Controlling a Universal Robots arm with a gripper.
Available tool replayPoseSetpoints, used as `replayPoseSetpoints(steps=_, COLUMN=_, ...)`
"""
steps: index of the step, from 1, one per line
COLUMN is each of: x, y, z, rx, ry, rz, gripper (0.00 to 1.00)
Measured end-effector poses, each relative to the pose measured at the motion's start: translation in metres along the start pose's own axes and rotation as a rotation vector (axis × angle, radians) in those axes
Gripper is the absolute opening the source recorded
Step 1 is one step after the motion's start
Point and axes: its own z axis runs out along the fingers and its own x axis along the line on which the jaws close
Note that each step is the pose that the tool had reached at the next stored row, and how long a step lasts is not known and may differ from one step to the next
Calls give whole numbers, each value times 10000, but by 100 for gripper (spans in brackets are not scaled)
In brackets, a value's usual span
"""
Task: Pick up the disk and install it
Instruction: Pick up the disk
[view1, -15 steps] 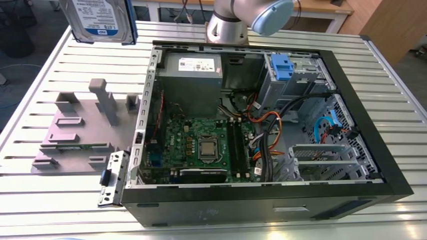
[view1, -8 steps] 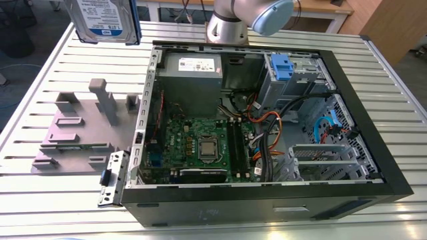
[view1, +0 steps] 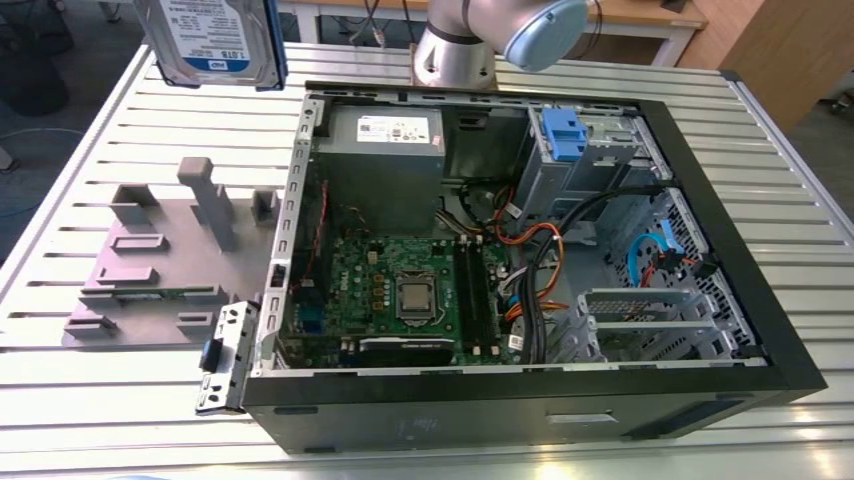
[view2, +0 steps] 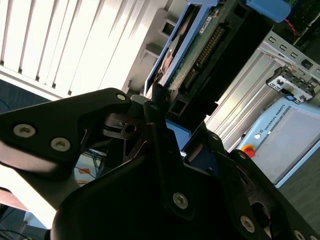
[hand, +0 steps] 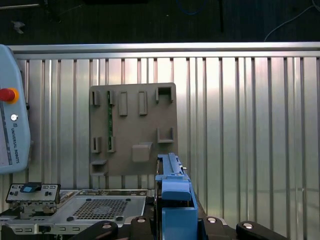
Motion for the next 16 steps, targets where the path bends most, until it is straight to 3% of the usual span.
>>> replayPoseSetpoints(steps=16, x=-2, y=-89, z=-1, rx=-3, ry=0, rz=0, gripper=37)
